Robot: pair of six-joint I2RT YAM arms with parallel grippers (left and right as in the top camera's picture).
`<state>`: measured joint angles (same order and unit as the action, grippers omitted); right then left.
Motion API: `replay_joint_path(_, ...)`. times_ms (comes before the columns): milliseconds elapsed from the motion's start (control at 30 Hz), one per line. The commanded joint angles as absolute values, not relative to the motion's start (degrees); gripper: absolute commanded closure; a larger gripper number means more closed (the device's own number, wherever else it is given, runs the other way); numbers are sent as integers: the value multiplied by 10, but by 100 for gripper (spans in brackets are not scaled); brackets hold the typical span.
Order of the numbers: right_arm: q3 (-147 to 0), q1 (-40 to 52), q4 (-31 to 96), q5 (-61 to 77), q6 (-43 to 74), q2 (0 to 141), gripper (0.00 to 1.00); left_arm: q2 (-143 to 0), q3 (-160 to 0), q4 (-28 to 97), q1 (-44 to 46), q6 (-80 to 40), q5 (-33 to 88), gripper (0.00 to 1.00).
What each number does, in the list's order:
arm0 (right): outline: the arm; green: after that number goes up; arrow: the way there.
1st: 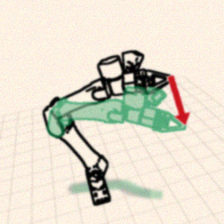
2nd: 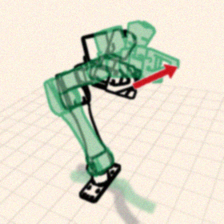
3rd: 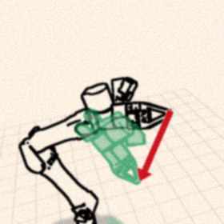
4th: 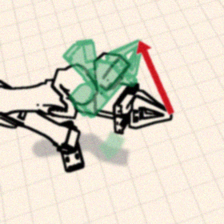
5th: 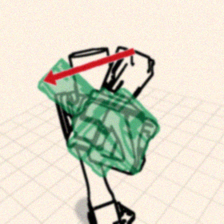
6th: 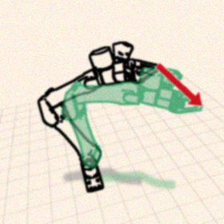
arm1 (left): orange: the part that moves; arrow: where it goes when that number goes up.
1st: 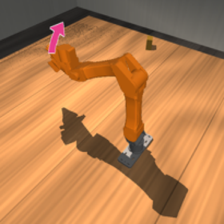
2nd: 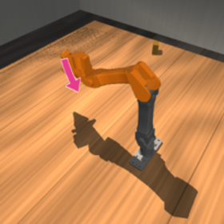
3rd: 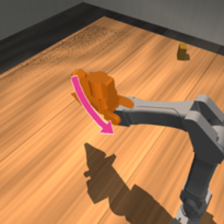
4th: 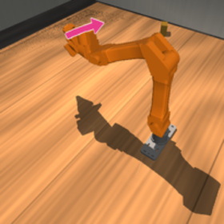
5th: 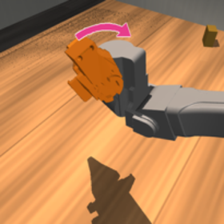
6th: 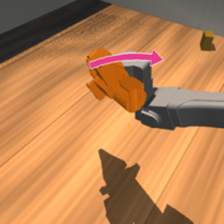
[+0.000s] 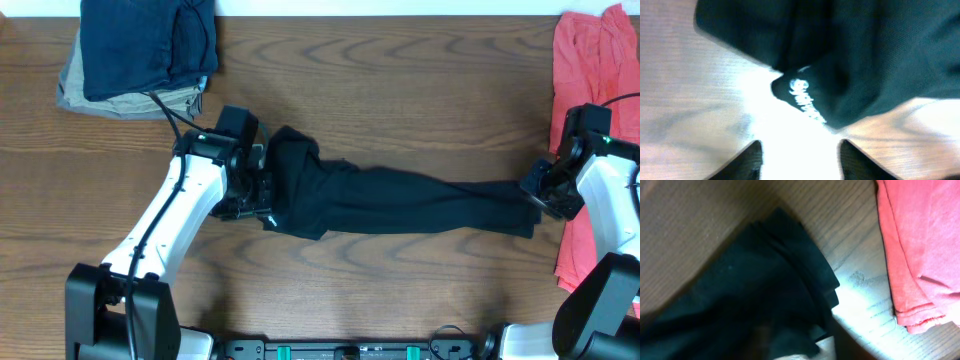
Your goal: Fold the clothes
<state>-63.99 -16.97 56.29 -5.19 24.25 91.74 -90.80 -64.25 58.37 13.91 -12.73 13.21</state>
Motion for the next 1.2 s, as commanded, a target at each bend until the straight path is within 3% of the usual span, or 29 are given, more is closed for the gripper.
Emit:
replay_joint_path(0, -642, -165, 567, -55, 232, 910, 34, -912, -646, 611, 134, -123, 109, 45)
replay_joint_path(300, -719, -165, 635, 4, 185, 909, 31, -871, -730, 644, 136, -123, 120, 46)
replay_joint_path(367, -721, -164, 628, 73, 145, 910, 32, -867, -730, 619, 144, -123, 140, 58)
replay_joint_path(467, -714, -161, 615, 142, 128, 911, 51, -874, -726, 587, 159, -123, 166, 75)
replay_joint_path(667, -664, -129, 563, 144, 128, 911, 82, -923, -717, 516, 194, -123, 175, 78)
replay_joint_path(800, -620, -110, 518, 144, 139, 911, 97, -969, -717, 481, 200, -126, 175, 78)
replay_joint_path(1167, -496, -105, 396, 118, 180, 911, 99, -1099, -717, 430, 162, -128, 123, 78)
